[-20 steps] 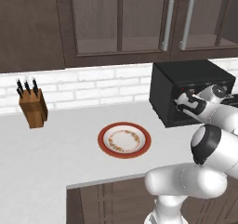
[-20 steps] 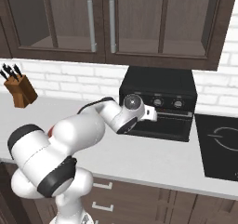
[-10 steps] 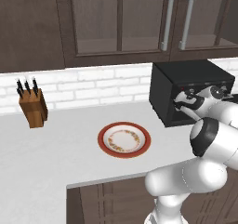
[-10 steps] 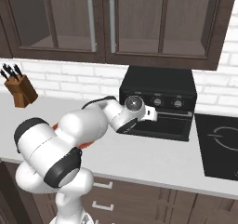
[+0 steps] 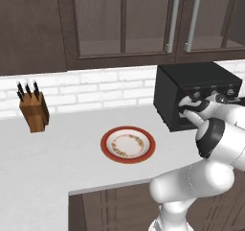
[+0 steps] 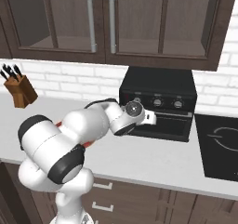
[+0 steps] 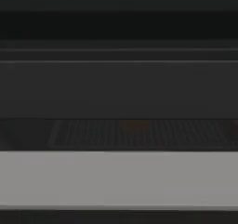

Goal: Pick up the kebab skewer and baguette bread, and place them inside the toaster oven. Close the toaster oven door and start by setting the timer.

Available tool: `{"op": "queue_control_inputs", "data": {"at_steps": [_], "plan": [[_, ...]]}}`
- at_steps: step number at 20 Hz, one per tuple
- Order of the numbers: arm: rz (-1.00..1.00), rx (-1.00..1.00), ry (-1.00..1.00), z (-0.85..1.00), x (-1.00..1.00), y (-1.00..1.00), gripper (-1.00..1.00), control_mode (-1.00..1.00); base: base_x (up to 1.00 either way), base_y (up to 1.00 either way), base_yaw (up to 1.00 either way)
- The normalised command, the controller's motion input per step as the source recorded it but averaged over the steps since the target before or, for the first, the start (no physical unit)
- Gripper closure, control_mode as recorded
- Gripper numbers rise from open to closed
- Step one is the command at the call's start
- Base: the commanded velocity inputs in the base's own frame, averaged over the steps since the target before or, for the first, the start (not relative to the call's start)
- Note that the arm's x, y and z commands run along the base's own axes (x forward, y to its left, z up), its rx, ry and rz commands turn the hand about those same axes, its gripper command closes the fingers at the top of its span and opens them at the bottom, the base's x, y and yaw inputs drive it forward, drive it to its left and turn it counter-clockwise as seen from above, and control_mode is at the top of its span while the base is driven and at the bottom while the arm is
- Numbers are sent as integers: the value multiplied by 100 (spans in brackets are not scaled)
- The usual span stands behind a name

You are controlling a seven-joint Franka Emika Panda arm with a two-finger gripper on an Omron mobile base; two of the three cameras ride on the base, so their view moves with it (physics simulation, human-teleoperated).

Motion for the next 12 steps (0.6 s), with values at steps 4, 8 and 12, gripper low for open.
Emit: {"op": "queue_control_inputs", "data": {"at_steps": [4,8,12], "plan": [[0,-2,6,41,9,4,-100,-100,0,0,0],[0,-6,3,31,-35,0,-100,-100,0,0,0],[0,-4,2,48,-64,0,-100,-100,0,0,0]]}}
